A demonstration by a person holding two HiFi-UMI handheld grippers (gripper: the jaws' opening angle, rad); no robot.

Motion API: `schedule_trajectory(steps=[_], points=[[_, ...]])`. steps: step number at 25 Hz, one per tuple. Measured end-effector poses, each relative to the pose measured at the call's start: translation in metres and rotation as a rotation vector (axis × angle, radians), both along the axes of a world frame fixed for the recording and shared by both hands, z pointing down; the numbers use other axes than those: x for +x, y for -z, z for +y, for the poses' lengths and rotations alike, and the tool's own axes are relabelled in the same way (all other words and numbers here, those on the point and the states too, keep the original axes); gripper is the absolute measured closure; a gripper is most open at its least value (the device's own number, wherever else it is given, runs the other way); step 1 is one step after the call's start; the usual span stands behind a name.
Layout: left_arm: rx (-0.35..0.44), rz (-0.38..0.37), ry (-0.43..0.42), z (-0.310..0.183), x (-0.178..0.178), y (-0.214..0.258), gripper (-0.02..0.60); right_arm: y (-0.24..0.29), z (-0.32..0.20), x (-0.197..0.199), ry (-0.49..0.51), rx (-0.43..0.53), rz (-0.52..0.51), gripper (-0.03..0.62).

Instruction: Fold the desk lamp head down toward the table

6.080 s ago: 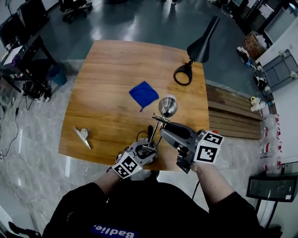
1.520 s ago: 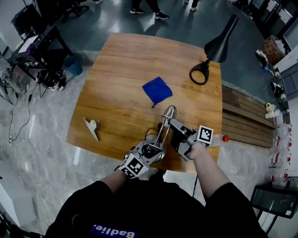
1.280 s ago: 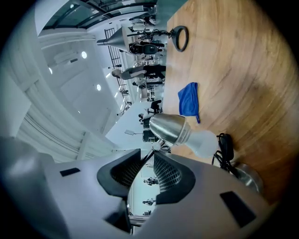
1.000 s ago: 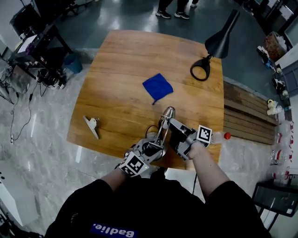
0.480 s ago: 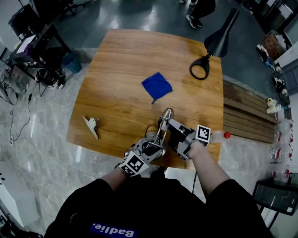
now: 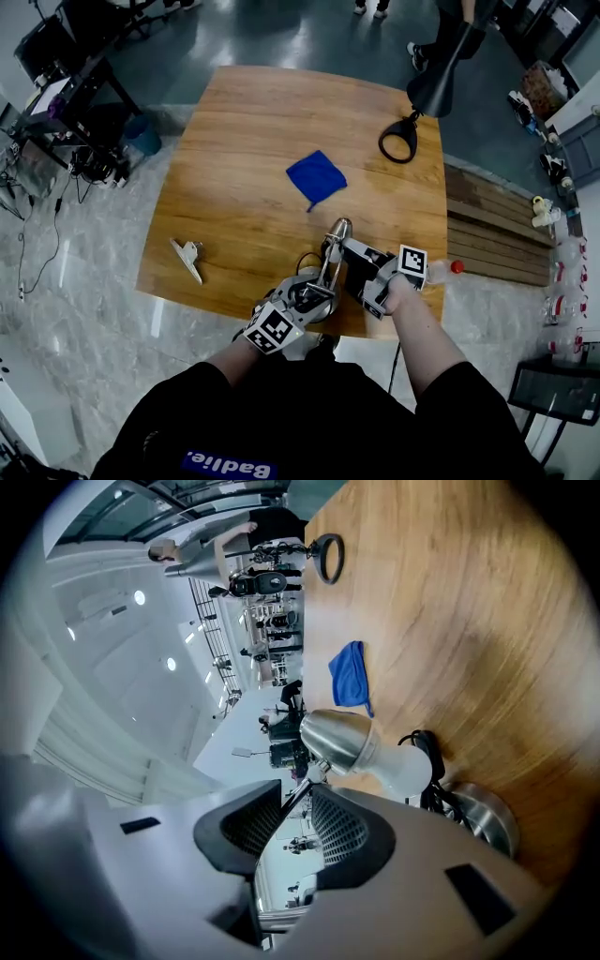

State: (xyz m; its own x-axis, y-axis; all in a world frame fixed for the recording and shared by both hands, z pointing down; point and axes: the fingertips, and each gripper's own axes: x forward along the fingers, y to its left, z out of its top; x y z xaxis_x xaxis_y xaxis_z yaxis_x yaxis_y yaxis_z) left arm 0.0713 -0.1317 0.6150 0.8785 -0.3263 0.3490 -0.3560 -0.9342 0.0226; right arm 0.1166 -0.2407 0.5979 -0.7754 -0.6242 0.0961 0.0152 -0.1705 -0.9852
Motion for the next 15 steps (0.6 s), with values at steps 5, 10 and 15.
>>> schedule_trajectory(steps=[5,10,15], points=[[0.009,-0.002,0.000,0.007,-0.031,0.008,0.380,0.006,0.002,-0.001,-0.017,0.020,-0.039,0.466],[0.017,0.007,-0.015,0.022,-0.064,0.015,0.380,0.013,0.011,0.014,-0.120,0.043,-0.010,0.454],[0.008,0.082,-0.025,0.035,-0.085,0.039,0.380,0.035,0.040,0.017,-0.192,0.102,0.034,0.455]])
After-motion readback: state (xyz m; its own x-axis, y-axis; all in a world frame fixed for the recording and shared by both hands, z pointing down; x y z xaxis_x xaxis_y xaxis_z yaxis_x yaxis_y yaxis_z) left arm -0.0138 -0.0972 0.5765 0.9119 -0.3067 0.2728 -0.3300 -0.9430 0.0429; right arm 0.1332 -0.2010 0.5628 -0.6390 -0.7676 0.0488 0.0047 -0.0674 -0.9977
